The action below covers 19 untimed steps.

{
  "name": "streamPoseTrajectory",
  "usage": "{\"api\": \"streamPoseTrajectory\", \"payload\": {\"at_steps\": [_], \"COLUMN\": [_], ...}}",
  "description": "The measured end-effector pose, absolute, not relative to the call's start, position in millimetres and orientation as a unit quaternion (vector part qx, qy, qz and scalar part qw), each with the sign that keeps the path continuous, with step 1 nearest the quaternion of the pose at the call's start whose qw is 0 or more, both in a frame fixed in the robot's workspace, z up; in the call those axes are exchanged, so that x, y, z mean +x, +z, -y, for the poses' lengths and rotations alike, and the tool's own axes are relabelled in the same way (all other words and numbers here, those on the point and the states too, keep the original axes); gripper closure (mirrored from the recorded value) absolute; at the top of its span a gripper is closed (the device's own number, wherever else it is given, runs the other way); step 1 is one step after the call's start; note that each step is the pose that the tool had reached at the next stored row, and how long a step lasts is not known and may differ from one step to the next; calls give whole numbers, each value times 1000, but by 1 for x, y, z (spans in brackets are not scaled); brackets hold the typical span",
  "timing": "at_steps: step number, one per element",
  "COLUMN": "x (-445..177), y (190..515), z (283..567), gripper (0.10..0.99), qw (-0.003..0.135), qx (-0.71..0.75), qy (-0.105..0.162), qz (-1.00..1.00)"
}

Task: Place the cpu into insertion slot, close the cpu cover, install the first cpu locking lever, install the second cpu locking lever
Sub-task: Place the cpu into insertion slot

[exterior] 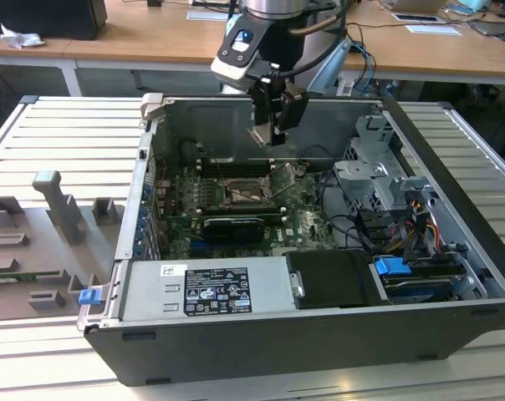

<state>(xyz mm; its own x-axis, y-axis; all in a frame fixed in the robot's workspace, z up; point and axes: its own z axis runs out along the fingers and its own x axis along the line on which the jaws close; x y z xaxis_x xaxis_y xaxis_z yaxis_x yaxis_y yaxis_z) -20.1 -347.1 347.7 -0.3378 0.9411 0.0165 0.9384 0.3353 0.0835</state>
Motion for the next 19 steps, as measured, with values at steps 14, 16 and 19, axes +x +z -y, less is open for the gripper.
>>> {"api": "streamPoseTrajectory", "payload": {"at_steps": [14, 16, 19], "x": [-20, -20, -20], "y": [341, 338, 331], "z": [347, 347, 347], "gripper": [549, 549, 549], "qw": [23, 23, 23], "qx": [675, 675, 679], "qy": [36, 35, 35], "qz": [-736, -736, -733]}}
